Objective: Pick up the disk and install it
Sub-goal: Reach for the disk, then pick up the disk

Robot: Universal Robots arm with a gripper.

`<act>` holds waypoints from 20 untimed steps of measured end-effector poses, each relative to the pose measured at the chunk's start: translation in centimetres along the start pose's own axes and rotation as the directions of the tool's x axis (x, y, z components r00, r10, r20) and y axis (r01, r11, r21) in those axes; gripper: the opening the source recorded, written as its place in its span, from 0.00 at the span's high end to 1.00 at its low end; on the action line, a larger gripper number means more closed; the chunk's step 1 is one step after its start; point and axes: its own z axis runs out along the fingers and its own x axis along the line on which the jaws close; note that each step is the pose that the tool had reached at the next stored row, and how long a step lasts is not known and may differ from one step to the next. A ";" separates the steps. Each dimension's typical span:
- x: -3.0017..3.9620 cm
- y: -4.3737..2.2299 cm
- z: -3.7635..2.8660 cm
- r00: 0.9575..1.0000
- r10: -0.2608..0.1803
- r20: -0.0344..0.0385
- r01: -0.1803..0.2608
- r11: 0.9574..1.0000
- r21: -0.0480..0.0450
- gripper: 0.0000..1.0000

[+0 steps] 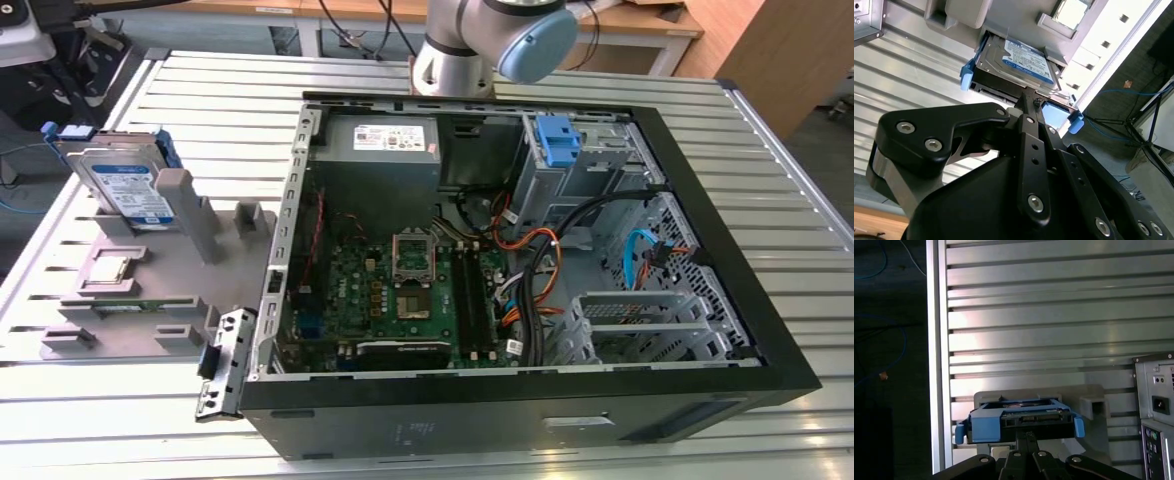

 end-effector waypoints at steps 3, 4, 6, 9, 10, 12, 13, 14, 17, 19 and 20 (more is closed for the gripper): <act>0.00 -0.09 -0.01 1.000 0.000 0.000 0.000 1.000 0.000 0.89; -0.01 -0.16 -0.01 1.000 0.000 0.000 0.000 1.000 0.000 0.89; -0.01 -0.17 -0.01 1.000 0.000 0.000 0.000 1.000 0.000 0.89; -0.01 -0.18 -0.01 1.000 0.000 0.000 0.000 1.000 0.000 0.89; -0.01 -0.18 -0.01 1.000 0.000 0.000 0.000 1.000 0.000 0.89; -0.01 -0.18 -0.02 1.000 0.000 0.000 0.000 1.000 0.000 0.89; -0.01 -0.18 -0.02 1.000 0.000 0.000 0.000 1.000 0.000 0.89; -0.01 -0.18 -0.02 1.000 -0.001 0.000 0.001 1.000 0.000 0.89; -0.01 -0.18 -0.01 1.000 -0.010 -0.001 0.010 1.000 0.000 0.89; -0.01 -0.18 -0.01 1.000 -0.024 -0.002 0.024 1.000 0.001 0.89; -0.01 -0.18 0.00 1.000 -0.031 -0.002 0.031 1.000 0.001 0.89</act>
